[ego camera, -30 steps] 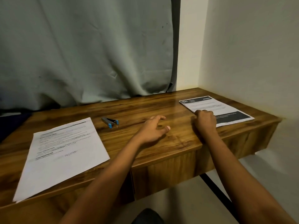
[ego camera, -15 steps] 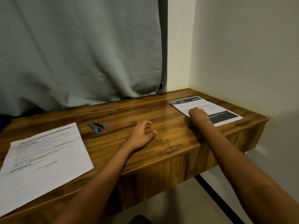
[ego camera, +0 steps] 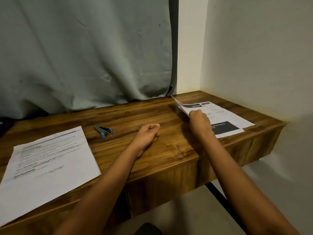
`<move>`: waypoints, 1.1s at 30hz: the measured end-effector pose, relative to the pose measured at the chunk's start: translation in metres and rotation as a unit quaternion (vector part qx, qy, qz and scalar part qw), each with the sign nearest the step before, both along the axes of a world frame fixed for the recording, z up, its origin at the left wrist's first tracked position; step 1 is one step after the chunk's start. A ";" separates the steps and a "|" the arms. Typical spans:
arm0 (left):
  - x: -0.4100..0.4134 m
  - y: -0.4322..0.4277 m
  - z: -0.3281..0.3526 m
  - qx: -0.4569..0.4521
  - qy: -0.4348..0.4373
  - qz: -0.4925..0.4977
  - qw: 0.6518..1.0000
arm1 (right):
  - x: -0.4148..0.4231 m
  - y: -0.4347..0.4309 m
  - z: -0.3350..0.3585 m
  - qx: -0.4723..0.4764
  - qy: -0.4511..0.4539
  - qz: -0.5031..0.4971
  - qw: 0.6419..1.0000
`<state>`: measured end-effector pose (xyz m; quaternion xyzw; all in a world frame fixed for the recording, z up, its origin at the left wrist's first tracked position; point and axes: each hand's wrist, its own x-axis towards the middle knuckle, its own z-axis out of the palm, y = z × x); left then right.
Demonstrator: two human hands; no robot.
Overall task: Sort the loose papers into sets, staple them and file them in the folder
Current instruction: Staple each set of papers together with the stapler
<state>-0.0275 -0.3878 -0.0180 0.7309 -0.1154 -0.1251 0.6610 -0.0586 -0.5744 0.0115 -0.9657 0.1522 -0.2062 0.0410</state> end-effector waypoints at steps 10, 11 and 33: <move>0.014 -0.014 0.002 -0.135 0.144 0.000 0.980 | -0.030 0.092 -0.007 -0.038 -0.034 0.163 0.985; 0.015 -0.017 0.002 -0.140 0.142 0.012 0.980 | -0.029 0.091 -0.008 -0.027 -0.026 0.174 0.984; 0.048 0.004 0.019 -0.125 0.096 0.060 0.986 | 0.029 -0.074 -0.023 0.200 0.134 0.038 0.970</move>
